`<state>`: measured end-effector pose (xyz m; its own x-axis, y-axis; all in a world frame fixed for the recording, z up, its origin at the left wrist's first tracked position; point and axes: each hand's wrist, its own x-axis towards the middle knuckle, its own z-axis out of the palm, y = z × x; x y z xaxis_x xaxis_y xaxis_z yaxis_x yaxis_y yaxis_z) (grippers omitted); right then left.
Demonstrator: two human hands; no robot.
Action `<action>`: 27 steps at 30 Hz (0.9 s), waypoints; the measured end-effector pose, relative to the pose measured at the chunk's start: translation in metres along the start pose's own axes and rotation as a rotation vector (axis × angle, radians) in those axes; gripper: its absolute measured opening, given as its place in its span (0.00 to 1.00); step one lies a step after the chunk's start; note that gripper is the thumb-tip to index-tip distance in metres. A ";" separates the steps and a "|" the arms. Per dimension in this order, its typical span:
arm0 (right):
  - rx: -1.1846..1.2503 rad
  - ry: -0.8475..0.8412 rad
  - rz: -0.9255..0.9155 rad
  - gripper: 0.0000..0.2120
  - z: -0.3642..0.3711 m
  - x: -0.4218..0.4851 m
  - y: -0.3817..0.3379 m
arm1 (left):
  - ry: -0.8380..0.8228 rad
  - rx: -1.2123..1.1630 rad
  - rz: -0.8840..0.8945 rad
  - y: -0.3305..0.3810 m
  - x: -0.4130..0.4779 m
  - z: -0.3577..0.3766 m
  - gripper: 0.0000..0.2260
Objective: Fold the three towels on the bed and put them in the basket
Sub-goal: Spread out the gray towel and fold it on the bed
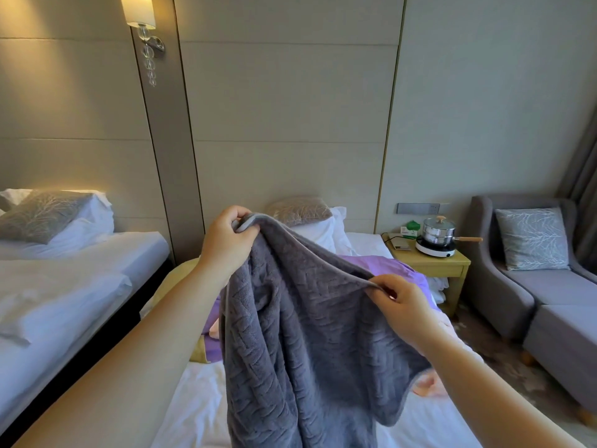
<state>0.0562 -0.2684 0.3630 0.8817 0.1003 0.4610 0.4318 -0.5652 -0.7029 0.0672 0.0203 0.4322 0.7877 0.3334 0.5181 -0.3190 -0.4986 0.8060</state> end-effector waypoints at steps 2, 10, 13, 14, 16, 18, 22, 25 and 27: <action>0.109 0.035 0.013 0.06 -0.005 0.004 -0.005 | 0.023 0.143 -0.059 -0.013 0.001 0.000 0.06; -0.408 -0.210 -0.172 0.05 -0.026 0.018 -0.013 | 0.006 0.386 -0.158 -0.046 -0.006 0.000 0.04; -0.348 -0.213 -0.118 0.05 -0.024 0.019 -0.014 | -0.016 0.368 -0.129 -0.045 -0.009 0.008 0.05; -0.296 -0.206 -0.108 0.05 -0.022 0.019 -0.015 | -0.070 0.353 -0.137 -0.044 -0.010 0.011 0.08; -0.225 -0.204 -0.113 0.04 -0.015 0.019 -0.019 | -0.257 0.296 -0.138 -0.039 -0.016 0.019 0.17; -0.173 -0.229 -0.132 0.05 -0.007 0.019 -0.023 | -0.483 0.215 -0.053 -0.031 -0.026 0.030 0.31; -0.085 -0.338 -0.199 0.07 0.004 0.018 -0.033 | -0.811 0.147 0.180 -0.007 -0.048 0.057 0.40; -0.108 -0.404 -0.267 0.06 0.005 0.017 -0.035 | -0.888 0.130 0.315 0.003 -0.053 0.069 0.22; -0.137 -0.406 -0.280 0.07 0.002 0.015 -0.032 | -0.937 0.169 0.351 0.008 -0.053 0.071 0.13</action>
<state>0.0557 -0.2473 0.3918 0.7506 0.5576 0.3546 0.6568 -0.5708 -0.4927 0.0604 -0.0583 0.3902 0.7833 -0.5789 0.2264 -0.5904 -0.5788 0.5626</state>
